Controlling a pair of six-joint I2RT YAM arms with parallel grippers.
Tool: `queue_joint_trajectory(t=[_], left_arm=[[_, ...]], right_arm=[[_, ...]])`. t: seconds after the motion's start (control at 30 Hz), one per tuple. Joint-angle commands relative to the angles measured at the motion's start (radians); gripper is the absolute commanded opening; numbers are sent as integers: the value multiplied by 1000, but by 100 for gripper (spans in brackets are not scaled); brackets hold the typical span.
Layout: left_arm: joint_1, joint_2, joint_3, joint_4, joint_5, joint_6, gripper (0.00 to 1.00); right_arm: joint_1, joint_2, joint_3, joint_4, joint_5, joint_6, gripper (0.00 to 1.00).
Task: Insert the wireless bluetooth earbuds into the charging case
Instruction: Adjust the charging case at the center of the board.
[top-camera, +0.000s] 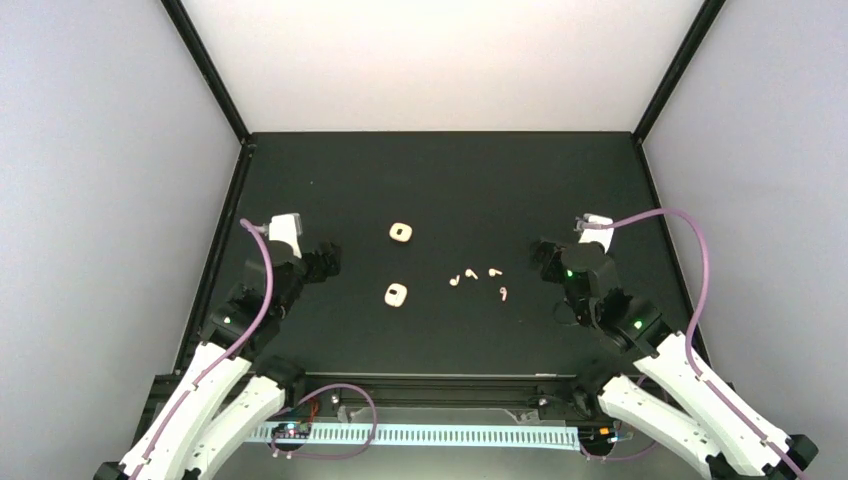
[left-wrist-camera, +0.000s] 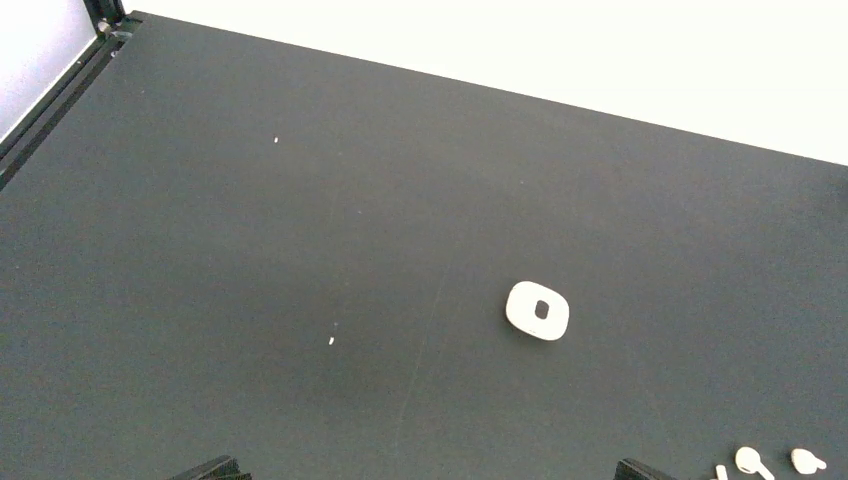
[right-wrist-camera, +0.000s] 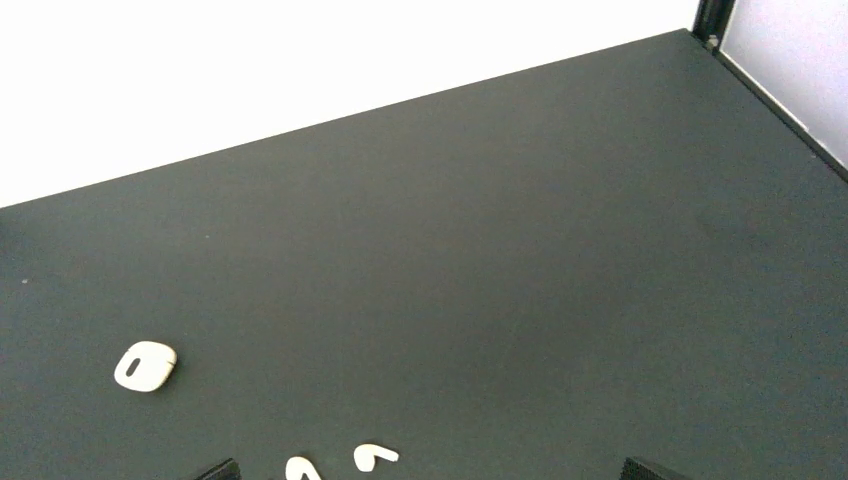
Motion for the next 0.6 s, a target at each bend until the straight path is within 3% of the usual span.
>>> queue_joint_trajectory(t=[0.0,0.3,0.57], left_arm=[[-12,1,13,-13,-36,-4,99],[-10,-37,13,-20,-22,51,99],[-10,-95,0,20,158,117,99]], right_arm=[[8,-41,-25,76,-30,-41,100],[6,-97,-41,98,-182,-170,100],[7,-78,-26,68,-288,-216,100]])
